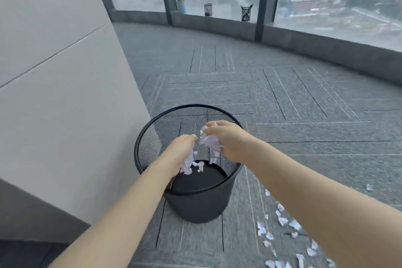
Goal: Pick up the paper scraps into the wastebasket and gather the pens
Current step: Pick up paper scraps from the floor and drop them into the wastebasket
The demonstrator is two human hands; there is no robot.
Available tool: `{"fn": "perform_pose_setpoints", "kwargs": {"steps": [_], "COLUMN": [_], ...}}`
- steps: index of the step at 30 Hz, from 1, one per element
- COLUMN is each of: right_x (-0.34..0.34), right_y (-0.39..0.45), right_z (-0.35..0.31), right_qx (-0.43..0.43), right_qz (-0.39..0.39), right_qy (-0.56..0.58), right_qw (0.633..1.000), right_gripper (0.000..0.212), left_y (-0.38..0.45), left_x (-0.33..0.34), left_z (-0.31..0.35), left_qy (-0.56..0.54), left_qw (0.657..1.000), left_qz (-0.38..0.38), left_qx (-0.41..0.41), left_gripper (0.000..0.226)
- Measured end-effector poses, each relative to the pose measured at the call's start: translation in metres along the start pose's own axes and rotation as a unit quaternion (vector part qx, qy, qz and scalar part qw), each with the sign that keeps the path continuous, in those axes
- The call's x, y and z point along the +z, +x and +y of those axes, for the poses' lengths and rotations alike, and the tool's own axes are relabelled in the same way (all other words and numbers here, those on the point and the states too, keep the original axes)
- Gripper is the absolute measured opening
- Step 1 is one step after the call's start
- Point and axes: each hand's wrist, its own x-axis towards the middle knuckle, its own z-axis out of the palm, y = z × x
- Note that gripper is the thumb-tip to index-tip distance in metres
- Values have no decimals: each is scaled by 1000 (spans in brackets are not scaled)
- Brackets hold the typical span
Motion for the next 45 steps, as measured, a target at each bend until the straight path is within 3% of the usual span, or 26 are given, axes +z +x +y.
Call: {"fn": "perform_pose_setpoints", "kwargs": {"steps": [3,5,10,13,15,20,23,24,26,30,36,37,40,43,45], "right_x": [-4,-11,-25,-24,-24,-37,-52,-58,-73,-106,-133,-136,-146,-162,-174], "right_y": [5,8,2,-2,-4,-16,-23,-26,-31,-43,-57,-60,-68,-76,-80], "right_z": [3,5,5,4,4,18,31,35,45,77,111,114,121,134,149], "right_qx": [63,92,88,81,50,-116,-145,-147,-147,-109,-61,-59,-47,-19,6], "right_qz": [5,17,53,45,55,123,167,186,229,312,366,366,362,352,352], "right_qy": [-66,-38,101,96,99,142,197,211,231,242,257,254,229,203,187], "right_qw": [996,995,990,991,992,975,955,948,934,912,893,893,902,913,917], "right_gripper": [37,49,31,31,30,27,30,30,30,31,31,30,28,25,25], "left_y": [7,11,15,11,1,-47,-62,-62,-59,-56,-60,-58,-49,-40,-44], "left_x": [-1,1,11,14,14,38,62,67,74,91,121,124,127,127,131], "left_z": [-4,-8,-14,-16,-13,-3,-9,-11,-12,-5,17,21,30,28,23], "left_qy": [26,21,-42,10,102,337,487,489,457,435,445,429,335,272,257], "left_qw": [999,1000,998,997,988,920,832,819,827,834,796,803,866,899,896], "left_qz": [-24,-23,27,37,38,-83,-5,28,49,6,-110,-134,-163,-109,-58], "left_qx": [-16,-2,47,67,110,181,267,298,323,340,396,392,334,326,356], "left_gripper": [49,46,33,33,27,49,29,16,6,15,19,23,46,28,44]}}
